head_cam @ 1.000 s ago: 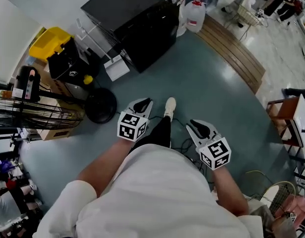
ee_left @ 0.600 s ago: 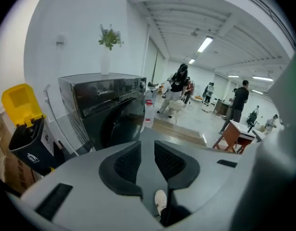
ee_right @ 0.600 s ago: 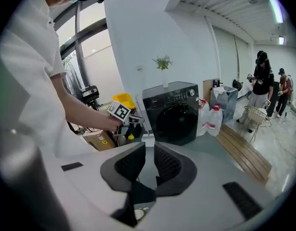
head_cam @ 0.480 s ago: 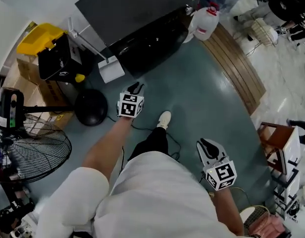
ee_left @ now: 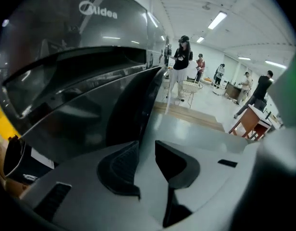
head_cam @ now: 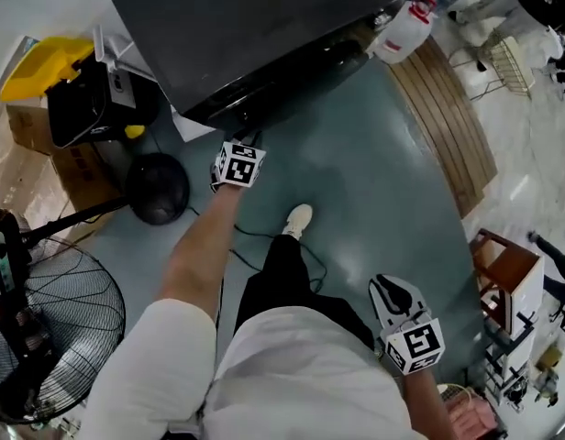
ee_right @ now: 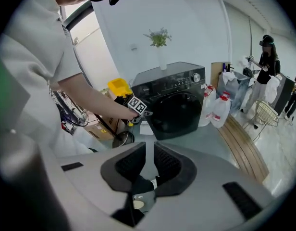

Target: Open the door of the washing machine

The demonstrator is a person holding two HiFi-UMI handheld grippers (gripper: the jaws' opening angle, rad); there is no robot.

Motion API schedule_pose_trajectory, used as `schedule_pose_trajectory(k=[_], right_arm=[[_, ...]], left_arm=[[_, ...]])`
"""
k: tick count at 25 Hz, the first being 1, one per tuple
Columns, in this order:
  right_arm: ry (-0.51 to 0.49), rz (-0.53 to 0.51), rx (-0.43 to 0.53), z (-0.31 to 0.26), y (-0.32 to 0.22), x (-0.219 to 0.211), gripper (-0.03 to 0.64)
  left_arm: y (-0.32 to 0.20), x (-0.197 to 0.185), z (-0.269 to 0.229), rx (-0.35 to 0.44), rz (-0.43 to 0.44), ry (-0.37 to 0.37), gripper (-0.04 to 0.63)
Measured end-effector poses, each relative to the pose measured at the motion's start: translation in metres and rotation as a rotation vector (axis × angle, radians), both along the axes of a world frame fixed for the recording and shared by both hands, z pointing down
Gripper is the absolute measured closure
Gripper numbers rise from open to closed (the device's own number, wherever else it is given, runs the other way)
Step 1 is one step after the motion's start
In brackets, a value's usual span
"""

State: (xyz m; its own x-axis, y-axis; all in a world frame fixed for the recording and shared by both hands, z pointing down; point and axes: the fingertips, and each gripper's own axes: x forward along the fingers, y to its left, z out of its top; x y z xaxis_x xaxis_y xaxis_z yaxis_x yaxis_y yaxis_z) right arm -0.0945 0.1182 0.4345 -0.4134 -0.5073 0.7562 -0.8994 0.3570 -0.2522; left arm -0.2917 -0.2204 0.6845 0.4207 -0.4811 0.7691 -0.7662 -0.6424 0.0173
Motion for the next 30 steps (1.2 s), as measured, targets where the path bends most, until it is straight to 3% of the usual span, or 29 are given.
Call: schedule_pose_trajectory(k=[13, 20, 30], right_arm=[[-0.027, -0.096, -0.04, 0.026, -0.064, -0.008, 0.566], [-0.046, -0.119, -0.021, 0.03, -0.076, -0.01, 0.574], [-0.035, -0.12, -0.006, 0.031, -0.075, 0.021, 0.582]], left_arm=[[-0.03, 0.015, 0.03, -0.018, 0.073, -0.03, 0.488], [-0.033, 0.014, 0.03, -0.018, 0.036, -0.038, 0.492], [0.022, 0.047, 0.033, -0.075, 0.058, -0.041, 0.509]])
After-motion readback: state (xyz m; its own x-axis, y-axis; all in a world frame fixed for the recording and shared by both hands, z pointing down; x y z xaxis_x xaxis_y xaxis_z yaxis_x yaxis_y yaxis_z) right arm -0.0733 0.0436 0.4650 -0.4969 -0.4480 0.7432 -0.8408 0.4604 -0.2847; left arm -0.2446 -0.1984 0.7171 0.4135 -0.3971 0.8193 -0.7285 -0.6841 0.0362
